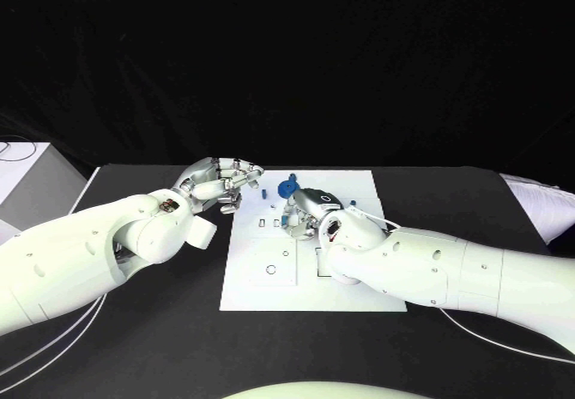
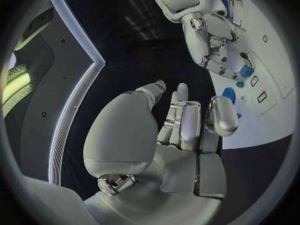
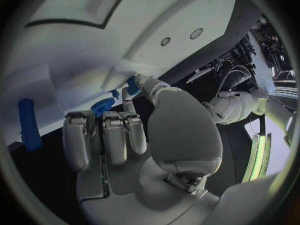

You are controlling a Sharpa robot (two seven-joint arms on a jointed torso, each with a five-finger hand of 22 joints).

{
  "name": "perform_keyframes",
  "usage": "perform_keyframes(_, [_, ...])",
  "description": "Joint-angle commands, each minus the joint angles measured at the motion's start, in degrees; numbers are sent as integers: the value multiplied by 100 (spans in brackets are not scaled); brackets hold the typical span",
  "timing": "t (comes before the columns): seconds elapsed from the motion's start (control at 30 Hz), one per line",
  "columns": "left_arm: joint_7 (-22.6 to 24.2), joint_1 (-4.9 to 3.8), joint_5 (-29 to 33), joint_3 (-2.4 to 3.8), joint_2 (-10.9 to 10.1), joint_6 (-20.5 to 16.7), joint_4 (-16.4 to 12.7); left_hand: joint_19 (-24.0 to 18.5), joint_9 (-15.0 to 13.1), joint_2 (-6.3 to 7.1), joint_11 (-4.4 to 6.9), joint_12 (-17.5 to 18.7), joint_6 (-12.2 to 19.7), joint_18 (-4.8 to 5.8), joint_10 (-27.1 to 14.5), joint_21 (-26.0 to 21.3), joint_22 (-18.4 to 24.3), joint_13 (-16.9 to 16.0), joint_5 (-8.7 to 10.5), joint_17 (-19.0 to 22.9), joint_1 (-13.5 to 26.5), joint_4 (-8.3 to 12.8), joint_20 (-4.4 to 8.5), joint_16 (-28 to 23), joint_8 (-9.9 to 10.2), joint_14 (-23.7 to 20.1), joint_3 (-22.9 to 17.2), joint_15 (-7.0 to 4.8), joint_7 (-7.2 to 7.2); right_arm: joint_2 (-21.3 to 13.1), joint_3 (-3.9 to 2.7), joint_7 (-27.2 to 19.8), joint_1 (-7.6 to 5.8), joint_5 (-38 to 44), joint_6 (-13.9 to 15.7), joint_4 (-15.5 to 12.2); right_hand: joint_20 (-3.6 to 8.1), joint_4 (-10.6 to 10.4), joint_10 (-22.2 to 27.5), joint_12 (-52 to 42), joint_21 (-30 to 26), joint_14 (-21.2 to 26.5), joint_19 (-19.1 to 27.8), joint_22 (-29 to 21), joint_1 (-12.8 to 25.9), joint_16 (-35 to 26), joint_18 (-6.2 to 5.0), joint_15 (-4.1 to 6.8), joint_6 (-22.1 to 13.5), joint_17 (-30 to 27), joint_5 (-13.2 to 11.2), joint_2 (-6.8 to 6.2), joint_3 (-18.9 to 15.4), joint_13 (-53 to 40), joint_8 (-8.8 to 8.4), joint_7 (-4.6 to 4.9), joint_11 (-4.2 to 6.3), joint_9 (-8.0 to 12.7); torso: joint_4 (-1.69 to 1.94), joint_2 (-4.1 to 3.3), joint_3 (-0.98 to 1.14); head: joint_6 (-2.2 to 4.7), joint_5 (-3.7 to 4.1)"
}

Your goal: Assemble the parts on the task board

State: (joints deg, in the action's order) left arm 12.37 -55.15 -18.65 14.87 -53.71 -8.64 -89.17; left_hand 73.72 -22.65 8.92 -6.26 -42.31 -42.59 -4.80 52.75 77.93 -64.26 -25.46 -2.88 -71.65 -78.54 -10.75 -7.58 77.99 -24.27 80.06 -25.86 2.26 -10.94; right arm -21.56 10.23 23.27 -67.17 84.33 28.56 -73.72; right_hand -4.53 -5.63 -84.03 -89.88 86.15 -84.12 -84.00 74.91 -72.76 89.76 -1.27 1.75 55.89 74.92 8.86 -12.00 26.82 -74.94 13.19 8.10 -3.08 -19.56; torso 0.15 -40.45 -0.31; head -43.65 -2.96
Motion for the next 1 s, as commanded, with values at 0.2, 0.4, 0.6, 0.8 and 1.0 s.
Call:
perform_keyframes(0.2, [8,1,18,3,4,133,-7,38,-9,-43,-1,19,-9,-47,52,18,-8,6,6,-7,14,8,-17,20,-29,36,-28,-8,-18,-1,2,-110,5,7,76,14,-109,-196,-576,10,-143,-543,-283,1212,-13,-59,-5,-132,-288,1324,-583,-40,-528,-1486,-172,89,-130,63,-1,-2,0,10,11])
perform_keyframes(0.4, [20,1,-35,3,6,116,9,41,-6,-29,2,25,-5,-47,57,17,-6,30,7,7,21,13,-15,11,-31,33,-23,-10,-8,-35,2,-133,5,-31,349,3,-190,-1007,-443,152,-278,-525,-227,1163,-456,-96,-33,-209,-615,1253,-485,80,-2165,-1350,-354,143,-178,114,-6,7,1,1,17])
perform_keyframes(0.6, [22,1,-98,3,22,68,58,36,-3,15,5,32,6,-46,52,16,-7,43,8,-24,43,13,-14,31,-26,46,2,-10,0,-145,1,-215,0,-79,635,-121,-203,-1117,-425,171,-303,-521,-217,1156,-539,-103,-37,-228,-686,1239,-483,63,-2336,-1331,-401,156,-188,126,-10,15,1,33,21])
perform_keyframes(0.8, [-32,0,-223,2,72,16,179,192,4,61,36,-273,22,3,202,155,-272,-100,7,-416,62,49,4,317,-30,260,71,-30,22,-460,-12,-471,-101,-254,914,-511,-213,-1115,-452,142,-272,-527,-239,1176,-575,-93,-29,-237,-666,1260,-324,107,-2389,-1358,-394,162,-194,117,-23,42,2,56,6])
perform_keyframes(1.0, [-216,-6,-512,3,65,46,304,435,-39,47,62,-1308,-38,80,161,380,-682,-710,14,-1069,85,130,30,768,-170,596,146,-56,59,-806,-46,-1159,-343,-641,861,-794,-203,-1082,-494,96,-258,-533,-253,1194,-761,-80,-25,-216,-595,1287,213,238,-2287,-1401,-335,136,-177,84,-68,74,-4,73,10])
